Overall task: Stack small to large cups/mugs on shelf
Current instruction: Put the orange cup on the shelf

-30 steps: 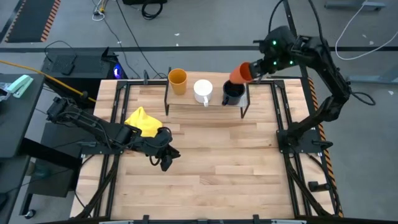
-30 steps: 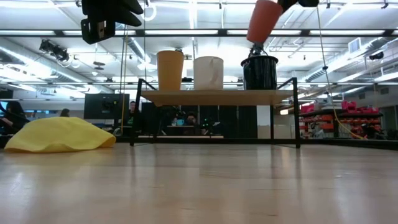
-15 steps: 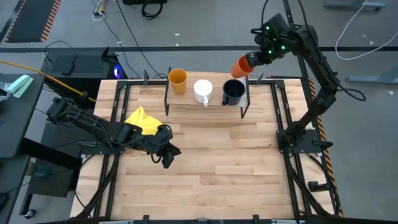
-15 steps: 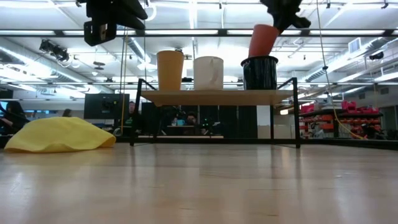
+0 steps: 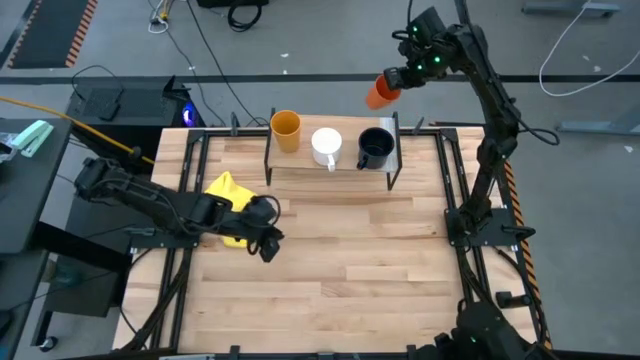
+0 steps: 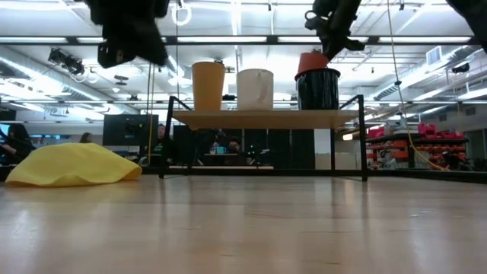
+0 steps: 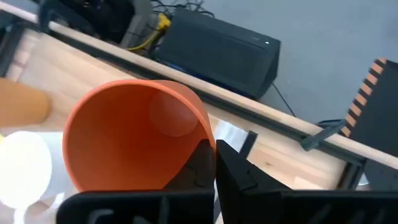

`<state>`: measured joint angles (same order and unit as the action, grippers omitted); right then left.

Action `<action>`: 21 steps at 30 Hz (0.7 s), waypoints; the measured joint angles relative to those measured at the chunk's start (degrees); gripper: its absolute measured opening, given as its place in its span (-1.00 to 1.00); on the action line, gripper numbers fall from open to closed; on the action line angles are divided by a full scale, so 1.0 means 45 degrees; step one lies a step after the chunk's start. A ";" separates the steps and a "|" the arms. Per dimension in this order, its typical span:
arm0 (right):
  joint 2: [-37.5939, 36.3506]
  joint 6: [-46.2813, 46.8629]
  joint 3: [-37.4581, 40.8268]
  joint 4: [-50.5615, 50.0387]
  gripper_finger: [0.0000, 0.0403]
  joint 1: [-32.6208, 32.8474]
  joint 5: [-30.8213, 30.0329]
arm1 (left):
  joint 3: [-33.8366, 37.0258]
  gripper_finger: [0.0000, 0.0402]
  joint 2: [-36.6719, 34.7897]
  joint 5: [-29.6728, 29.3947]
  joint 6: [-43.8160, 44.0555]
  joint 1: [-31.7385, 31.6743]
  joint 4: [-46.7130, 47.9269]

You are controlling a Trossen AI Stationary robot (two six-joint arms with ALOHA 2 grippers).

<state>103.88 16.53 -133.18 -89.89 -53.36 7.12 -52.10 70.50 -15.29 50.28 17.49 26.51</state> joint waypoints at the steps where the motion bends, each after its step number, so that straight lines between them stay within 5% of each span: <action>1: 0.0089 0.0072 -0.0132 -0.0026 -0.99 0.0005 -0.0115 | 0.0000 -0.65 0.0000 -0.0001 -0.0002 -0.0107 0.0384; 7: 0.0288 0.0539 -0.0394 -0.0021 -0.99 0.0024 -0.0205 | 0.0000 -0.67 0.0000 0.0024 -0.0612 -0.0693 0.1920; 21: 0.0252 -0.0073 0.0899 -0.0032 -0.99 0.0264 -0.0409 | 0.0000 -0.71 0.0000 0.0029 -0.0651 -0.1737 0.1733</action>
<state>105.01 16.20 -129.14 -90.03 -52.17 5.28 -52.10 70.50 -15.16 47.35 9.68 34.30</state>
